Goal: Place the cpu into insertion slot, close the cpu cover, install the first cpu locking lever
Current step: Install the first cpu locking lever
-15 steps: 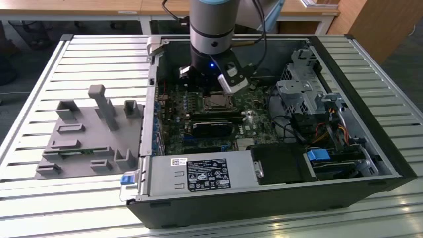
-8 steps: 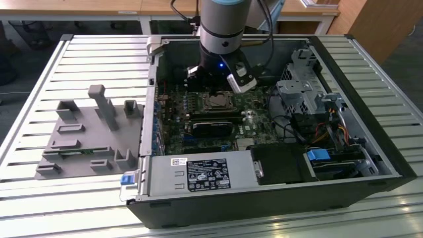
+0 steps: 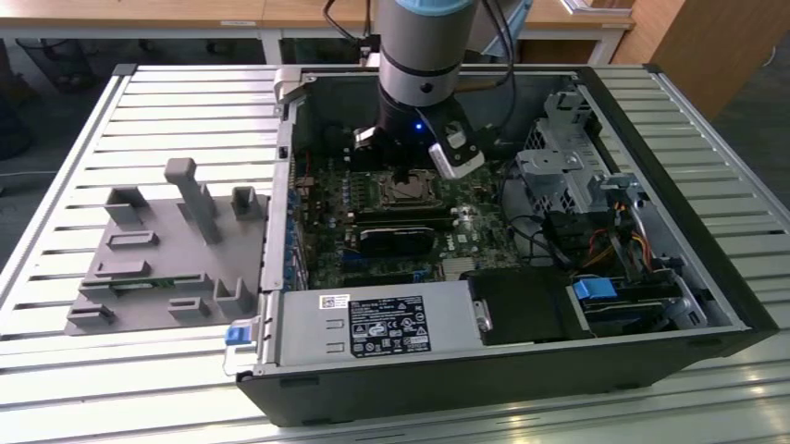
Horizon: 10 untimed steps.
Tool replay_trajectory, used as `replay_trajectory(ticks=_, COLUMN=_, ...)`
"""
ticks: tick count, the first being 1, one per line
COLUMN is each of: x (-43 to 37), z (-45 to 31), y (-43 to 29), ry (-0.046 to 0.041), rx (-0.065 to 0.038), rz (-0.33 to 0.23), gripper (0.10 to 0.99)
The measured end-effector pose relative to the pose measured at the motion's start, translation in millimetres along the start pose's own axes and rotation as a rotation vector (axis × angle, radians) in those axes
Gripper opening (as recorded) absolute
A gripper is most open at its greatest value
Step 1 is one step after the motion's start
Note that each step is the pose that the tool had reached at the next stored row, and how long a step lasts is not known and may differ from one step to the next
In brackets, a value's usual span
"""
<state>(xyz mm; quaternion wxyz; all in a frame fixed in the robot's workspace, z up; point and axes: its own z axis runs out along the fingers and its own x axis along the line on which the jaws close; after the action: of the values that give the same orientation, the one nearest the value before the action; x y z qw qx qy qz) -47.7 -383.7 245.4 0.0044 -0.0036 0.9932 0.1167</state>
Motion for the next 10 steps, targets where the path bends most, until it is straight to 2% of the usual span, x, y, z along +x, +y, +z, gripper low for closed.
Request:
replay_trajectory(ticks=6, x=0.1, z=0.8, y=-8.4, ry=-0.0031, rx=0.0, rz=0.013, gripper=0.106)
replay_trajectory(ticks=10, x=0.3, z=3.1, y=-11.1, ry=-0.0033, rx=0.0, rz=0.013, gripper=0.106)
